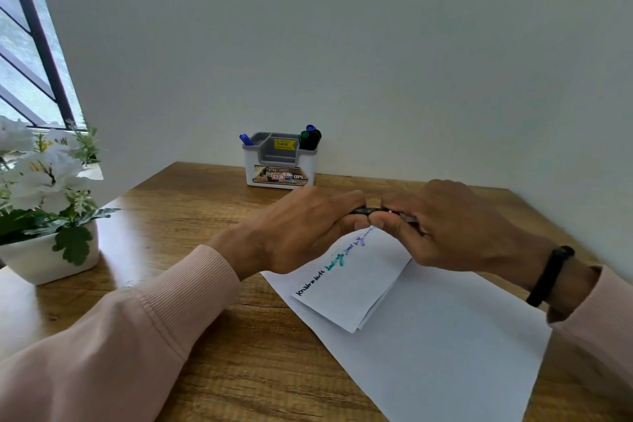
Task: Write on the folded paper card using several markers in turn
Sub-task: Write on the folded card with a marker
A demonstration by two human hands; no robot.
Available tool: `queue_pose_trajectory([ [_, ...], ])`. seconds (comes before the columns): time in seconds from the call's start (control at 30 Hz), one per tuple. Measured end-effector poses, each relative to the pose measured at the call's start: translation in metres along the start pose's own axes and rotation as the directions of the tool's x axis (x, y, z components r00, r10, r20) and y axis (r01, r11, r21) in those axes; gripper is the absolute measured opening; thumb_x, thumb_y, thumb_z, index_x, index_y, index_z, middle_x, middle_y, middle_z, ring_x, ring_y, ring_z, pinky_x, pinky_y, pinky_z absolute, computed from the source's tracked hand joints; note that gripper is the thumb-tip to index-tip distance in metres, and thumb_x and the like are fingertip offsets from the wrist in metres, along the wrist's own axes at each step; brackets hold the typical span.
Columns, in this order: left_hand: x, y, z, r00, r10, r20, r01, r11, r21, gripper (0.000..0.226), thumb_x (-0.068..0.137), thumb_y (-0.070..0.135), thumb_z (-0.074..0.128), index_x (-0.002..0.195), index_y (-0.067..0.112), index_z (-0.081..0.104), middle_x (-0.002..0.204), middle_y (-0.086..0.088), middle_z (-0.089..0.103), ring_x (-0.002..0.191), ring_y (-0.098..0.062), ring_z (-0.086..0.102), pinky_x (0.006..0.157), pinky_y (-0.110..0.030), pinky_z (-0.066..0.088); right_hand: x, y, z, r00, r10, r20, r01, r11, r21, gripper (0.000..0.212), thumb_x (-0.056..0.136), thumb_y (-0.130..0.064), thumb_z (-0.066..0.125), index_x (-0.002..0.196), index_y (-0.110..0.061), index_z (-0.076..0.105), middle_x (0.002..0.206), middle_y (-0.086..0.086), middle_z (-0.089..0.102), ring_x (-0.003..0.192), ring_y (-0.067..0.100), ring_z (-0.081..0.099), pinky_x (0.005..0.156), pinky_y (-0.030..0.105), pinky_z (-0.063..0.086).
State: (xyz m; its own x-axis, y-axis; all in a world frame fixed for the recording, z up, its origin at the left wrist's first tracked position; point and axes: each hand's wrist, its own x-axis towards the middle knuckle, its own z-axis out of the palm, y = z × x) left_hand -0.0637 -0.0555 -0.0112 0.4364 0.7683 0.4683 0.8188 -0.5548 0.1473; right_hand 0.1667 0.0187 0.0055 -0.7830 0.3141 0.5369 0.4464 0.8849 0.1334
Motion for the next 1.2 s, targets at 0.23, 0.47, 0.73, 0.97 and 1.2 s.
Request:
queue_pose_trajectory([
  [0.23, 0.004, -0.012, 0.001, 0.962, -0.272, 0.018, 0.22, 0.735, -0.642, 0.048, 0.11, 0.043, 0.034, 0.087, 0.007, 0.057, 0.063, -0.005, 0.059, 0.052, -0.017, 0.053, 0.058, -0.036, 0.057, 0.0, 0.025, -0.003, 0.959, 0.265, 0.1, -0.282, 0.928, 0.245, 0.053, 0.1, -0.07, 0.032, 0.071, -0.028, 0.044, 0.057, -0.008, 0.04, 0.052, 0.012, 0.037, 0.054, 0.027, 0.034],
  [0.47, 0.001, -0.027, 0.001, 0.852, -0.487, 0.191, 0.197, -0.039, -0.98, 0.02, 0.101, 0.014, 0.062, 0.119, 0.01, 0.068, 0.106, -0.011, 0.072, 0.087, -0.02, 0.069, 0.075, -0.032, 0.06, 0.001, 0.025, 0.004, 0.857, 0.449, 0.253, -0.451, 0.416, 0.789, 0.015, 0.113, -0.022, 0.041, 0.117, -0.032, 0.051, 0.076, 0.003, 0.058, 0.052, 0.012, 0.041, 0.05, 0.028, 0.037],
  [0.73, 0.001, -0.01, 0.021, 0.947, -0.32, -0.018, 0.315, 0.941, -0.122, 0.033, 0.081, 0.069, 0.069, 0.1, 0.042, 0.072, 0.062, 0.022, 0.052, 0.061, 0.002, 0.05, 0.052, -0.013, 0.032, -0.001, 0.027, 0.017, 0.824, 0.475, 0.309, -0.302, -0.095, 0.949, 0.019, 0.09, -0.011, 0.076, 0.108, -0.015, 0.07, 0.087, 0.009, 0.068, 0.068, 0.017, 0.064, 0.058, 0.028, 0.054],
  [0.97, 0.004, -0.005, 0.033, 0.935, -0.261, 0.24, 0.243, 0.965, 0.102, 0.065, 0.088, 0.078, 0.044, 0.142, 0.043, 0.053, 0.089, 0.022, 0.042, 0.081, -0.001, 0.044, 0.064, -0.02, 0.032, -0.002, 0.021, 0.037, 0.726, 0.601, 0.335, -0.532, 0.182, 0.827, 0.014, 0.1, -0.018, 0.067, 0.099, -0.009, 0.078, 0.078, 0.025, 0.079, 0.069, 0.037, 0.08, 0.061, 0.036, 0.066],
  [1.2, 0.003, -0.005, 0.031, 0.918, -0.287, 0.273, 0.264, 0.957, 0.119, 0.07, 0.088, 0.081, 0.041, 0.147, 0.044, 0.045, 0.097, 0.021, 0.05, 0.083, -0.008, 0.044, 0.073, -0.029, 0.034, -0.009, 0.036, 0.048, 0.765, 0.547, 0.341, -0.516, 0.202, 0.832, 0.003, 0.081, -0.008, 0.077, 0.082, -0.007, 0.079, 0.079, 0.023, 0.078, 0.073, 0.035, 0.08, 0.061, 0.03, 0.064],
])
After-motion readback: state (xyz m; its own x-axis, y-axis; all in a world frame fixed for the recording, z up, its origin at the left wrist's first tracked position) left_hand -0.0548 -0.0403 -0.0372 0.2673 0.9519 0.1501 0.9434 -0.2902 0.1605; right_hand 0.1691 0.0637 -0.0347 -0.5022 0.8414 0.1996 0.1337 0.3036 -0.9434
